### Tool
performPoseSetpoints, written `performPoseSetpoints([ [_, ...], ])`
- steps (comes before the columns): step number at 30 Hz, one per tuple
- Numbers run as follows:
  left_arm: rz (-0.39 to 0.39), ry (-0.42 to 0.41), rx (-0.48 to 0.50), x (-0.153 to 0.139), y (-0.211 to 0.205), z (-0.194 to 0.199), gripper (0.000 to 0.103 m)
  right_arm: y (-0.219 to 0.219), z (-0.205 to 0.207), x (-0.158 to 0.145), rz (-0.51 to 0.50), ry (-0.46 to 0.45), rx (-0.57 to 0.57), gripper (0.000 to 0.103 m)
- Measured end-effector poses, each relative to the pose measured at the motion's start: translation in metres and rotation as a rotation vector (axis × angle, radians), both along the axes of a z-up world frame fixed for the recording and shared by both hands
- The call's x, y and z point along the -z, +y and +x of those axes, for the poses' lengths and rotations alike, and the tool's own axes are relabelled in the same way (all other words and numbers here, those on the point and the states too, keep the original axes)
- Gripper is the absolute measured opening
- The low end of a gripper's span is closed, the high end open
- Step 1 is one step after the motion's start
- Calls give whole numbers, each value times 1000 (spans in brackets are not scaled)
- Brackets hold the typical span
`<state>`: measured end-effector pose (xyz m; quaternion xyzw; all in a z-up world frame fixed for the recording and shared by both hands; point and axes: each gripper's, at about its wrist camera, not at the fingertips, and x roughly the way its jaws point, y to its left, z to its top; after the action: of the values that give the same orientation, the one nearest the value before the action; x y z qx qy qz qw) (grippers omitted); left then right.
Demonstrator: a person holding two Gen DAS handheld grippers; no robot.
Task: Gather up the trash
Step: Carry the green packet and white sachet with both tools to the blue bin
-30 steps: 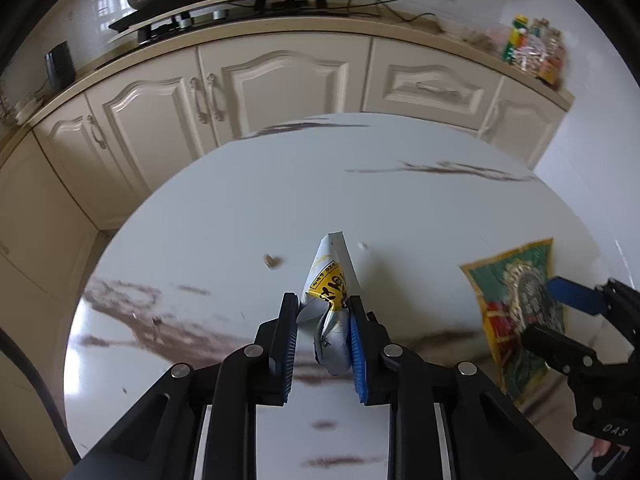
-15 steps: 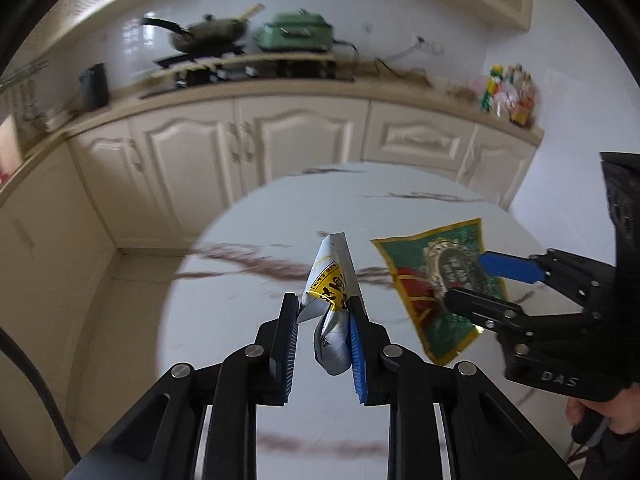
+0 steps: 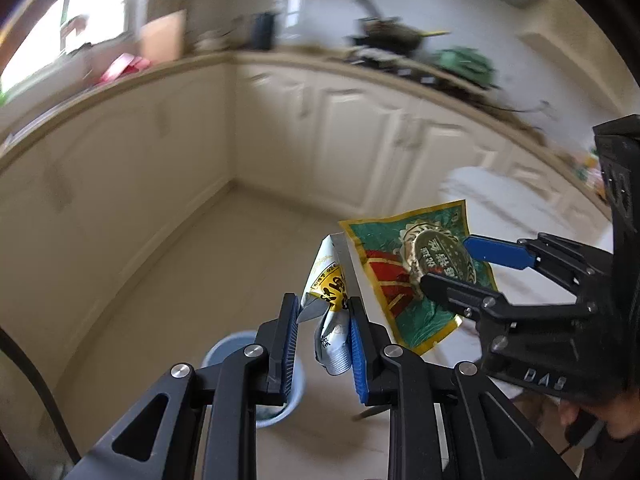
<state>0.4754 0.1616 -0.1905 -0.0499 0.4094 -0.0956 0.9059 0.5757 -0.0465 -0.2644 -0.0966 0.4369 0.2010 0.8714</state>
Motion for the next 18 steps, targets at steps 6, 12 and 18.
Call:
performPoseSetpoints([
  [6, -32, 159, -125, 76, 73, -1, 20, 97, 18, 90, -51, 128, -105, 56],
  [12, -61, 322, -170, 159, 109, 22, 20, 131, 44, 208, -111, 325, -117, 56],
  [18, -123, 447, -168, 223, 123, 66, 20, 137, 69, 285, -111, 440, -134, 56],
])
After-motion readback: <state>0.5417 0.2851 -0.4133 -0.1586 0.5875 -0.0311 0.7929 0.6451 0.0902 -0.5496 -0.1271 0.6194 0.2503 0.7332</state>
